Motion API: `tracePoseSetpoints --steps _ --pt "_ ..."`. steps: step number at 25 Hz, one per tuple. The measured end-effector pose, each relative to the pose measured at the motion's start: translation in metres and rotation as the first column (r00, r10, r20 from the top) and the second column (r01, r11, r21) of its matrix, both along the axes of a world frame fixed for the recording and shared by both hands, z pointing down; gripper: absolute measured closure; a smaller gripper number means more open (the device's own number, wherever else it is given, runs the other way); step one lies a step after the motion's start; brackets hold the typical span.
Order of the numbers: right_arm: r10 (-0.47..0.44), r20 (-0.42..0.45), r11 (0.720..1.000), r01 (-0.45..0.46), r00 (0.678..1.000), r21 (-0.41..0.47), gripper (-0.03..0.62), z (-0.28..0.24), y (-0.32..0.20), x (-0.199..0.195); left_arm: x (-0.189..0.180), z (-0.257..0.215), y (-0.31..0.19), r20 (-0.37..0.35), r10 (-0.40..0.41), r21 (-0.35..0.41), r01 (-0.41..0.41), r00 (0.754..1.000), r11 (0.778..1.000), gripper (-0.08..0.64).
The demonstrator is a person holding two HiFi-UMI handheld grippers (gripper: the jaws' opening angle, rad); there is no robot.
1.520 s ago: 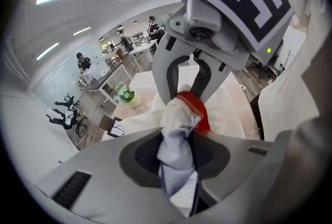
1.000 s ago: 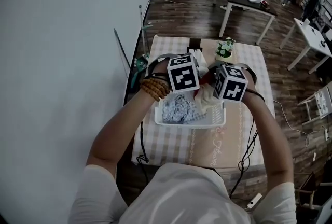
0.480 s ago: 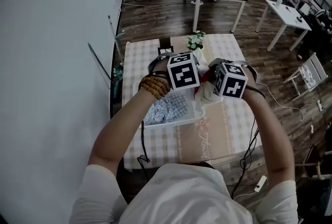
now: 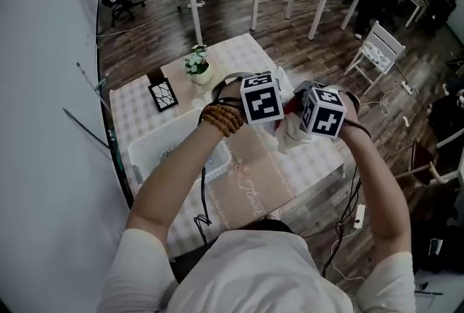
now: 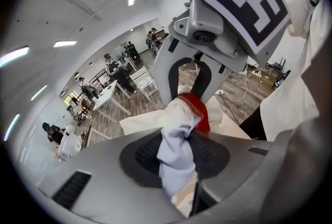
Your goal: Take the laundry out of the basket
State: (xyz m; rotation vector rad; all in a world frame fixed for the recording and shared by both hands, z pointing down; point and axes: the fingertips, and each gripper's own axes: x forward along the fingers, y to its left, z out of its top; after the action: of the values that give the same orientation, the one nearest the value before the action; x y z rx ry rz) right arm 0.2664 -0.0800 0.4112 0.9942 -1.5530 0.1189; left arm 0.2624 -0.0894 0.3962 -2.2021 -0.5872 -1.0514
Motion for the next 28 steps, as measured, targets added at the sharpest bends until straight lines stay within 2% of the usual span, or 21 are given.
tracePoseSetpoints --steps 3,6,8,11,15,17,19,23,28 --pt "0.031 0.008 1.0 -0.031 1.0 -0.003 0.488 0.012 0.019 0.023 0.024 0.012 0.018 0.009 0.03 -0.005 -0.03 1.0 1.0 0.419" --pt "0.052 0.011 0.999 -0.052 0.999 -0.004 0.486 0.023 0.016 0.027 0.028 0.023 0.015 0.019 0.047 0.0 -0.047 0.999 0.999 0.419" --pt "0.062 0.009 0.998 -0.062 0.998 -0.006 0.486 0.03 0.008 0.028 0.03 0.03 0.006 0.029 0.047 0.005 -0.048 0.998 0.999 0.419" --pt "0.07 0.022 0.997 -0.07 0.997 -0.017 0.486 0.04 0.007 0.053 0.055 0.04 0.005 0.056 0.032 0.019 -0.033 0.998 0.999 0.419" --pt "0.098 0.043 0.994 -0.096 0.994 -0.045 0.486 0.067 -0.003 0.09 0.093 0.067 -0.005 0.068 0.064 0.083 -0.07 0.996 0.994 0.422" --pt "0.131 0.059 0.99 -0.128 0.99 -0.049 0.486 0.085 -0.016 0.097 0.099 0.086 -0.02 0.051 0.113 0.14 -0.119 0.992 0.983 0.423" --pt "0.163 0.06 0.986 -0.16 0.985 -0.052 0.486 0.103 -0.03 0.093 0.093 0.107 -0.033 0.044 0.126 0.167 -0.131 0.991 0.977 0.426" --pt "0.135 -0.004 0.983 -0.134 0.991 -0.129 0.486 0.136 -0.025 0.101 0.1 0.144 -0.027 0.094 0.098 0.149 -0.112 0.991 0.982 0.428" --pt "0.128 0.061 0.975 -0.114 0.99 -0.193 0.486 0.191 -0.009 0.112 0.113 0.199 -0.012 0.181 0.094 0.108 -0.115 0.979 0.987 0.43"
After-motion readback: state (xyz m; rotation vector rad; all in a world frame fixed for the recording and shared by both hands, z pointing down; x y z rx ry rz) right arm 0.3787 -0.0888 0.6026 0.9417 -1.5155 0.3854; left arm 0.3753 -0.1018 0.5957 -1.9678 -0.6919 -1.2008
